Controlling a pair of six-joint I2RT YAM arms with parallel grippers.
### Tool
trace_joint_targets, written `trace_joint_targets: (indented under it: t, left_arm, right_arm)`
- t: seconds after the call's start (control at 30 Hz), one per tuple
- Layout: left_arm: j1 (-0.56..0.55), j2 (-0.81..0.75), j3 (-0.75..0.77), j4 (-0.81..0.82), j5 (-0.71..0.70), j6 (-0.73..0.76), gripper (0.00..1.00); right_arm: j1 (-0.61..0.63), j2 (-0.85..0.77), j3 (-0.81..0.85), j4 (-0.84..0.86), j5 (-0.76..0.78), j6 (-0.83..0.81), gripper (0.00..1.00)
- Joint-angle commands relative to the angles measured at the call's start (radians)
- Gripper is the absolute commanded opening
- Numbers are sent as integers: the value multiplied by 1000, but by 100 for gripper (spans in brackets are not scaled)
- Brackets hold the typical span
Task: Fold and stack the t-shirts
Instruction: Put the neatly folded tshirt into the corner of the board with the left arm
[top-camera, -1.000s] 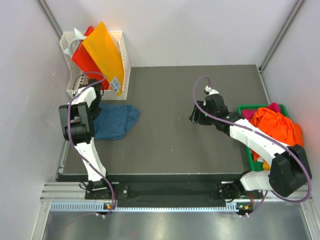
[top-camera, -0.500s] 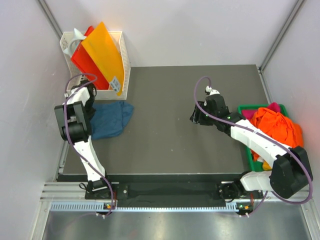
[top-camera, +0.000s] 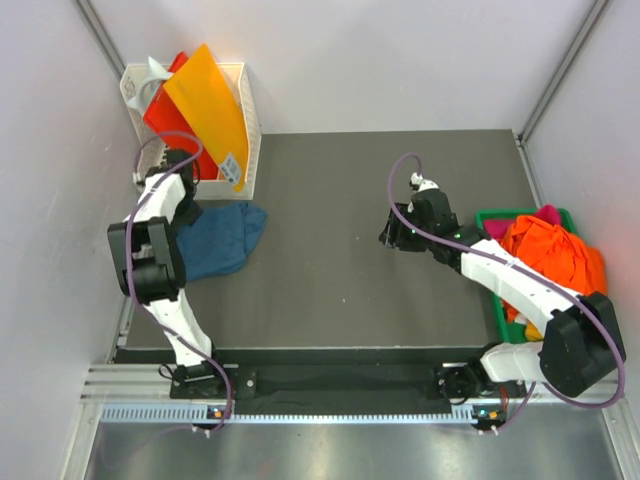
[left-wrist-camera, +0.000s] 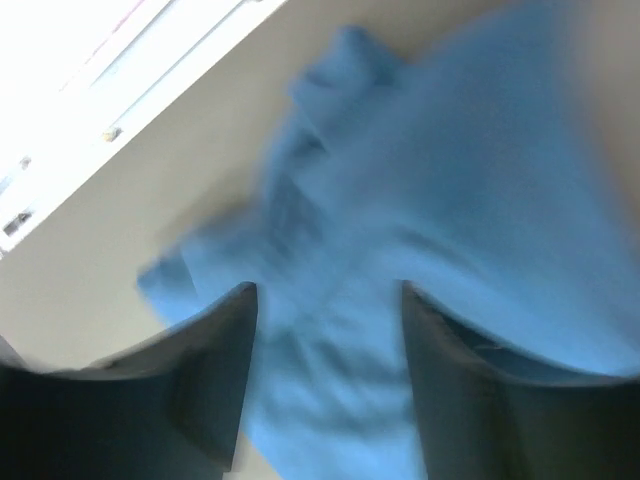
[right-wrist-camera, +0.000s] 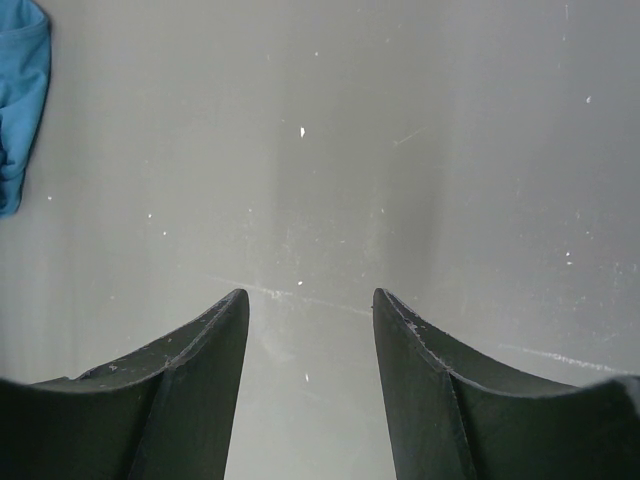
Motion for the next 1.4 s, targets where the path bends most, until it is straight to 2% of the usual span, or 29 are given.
trace_joint_targets:
  t: [0.0,0.07,0.1,0.23,0.33,0.37,0.43,0.47,0.53,0.57,0.77,0.97,1.17,1.33,1.37]
  left_arm:
    - [-107,-182,6,74,6,8,75]
    - [-136,-232,7,78,-4,14,96]
    - [-168,-249,7,77,-13,17,99]
    - [-290,-363,-19,75,-21,17,99]
    - [-444,-465,-115,133,-36,23,98]
    - [-527,-490,-176,182,-36,15,97]
    - [-609,-533,-230,212,-34,3,94]
    - [-689,-536,-269,216,-48,-17,94]
    - [-767,-514,-293,210,-79,-31,93]
    - [-843,-500,-306,195,-94,-58,93]
    - [-1136,-378,-317,147,-195,-140,95]
    - [-1253,-366,-352,176,-200,-138,97]
    - [-1255,-550,-488,302,-143,-17,97]
    - [-1253,-662,-496,289,-139,99,99]
    - [-1253,-668,-504,288,-136,112,96]
  right_arm:
    - [18,2,6,45,-11,4,53]
    - [21,6,10,48,-10,6,53]
    - [24,8,11,51,-8,4,54]
    - [34,9,5,63,-4,7,54]
    - [37,17,-10,81,1,12,54]
    - [38,26,-13,89,1,16,53]
    - [41,35,-13,92,3,18,54]
    - [43,45,-10,89,4,20,53]
    - [52,54,3,86,16,18,53]
    - [57,63,13,72,21,15,53]
    - [86,92,91,-30,98,-25,53]
    - [90,81,166,-168,266,-57,53]
    - [92,14,221,-302,443,6,53]
    - [106,-43,218,-391,515,91,53]
    - [113,-63,212,-397,523,105,53]
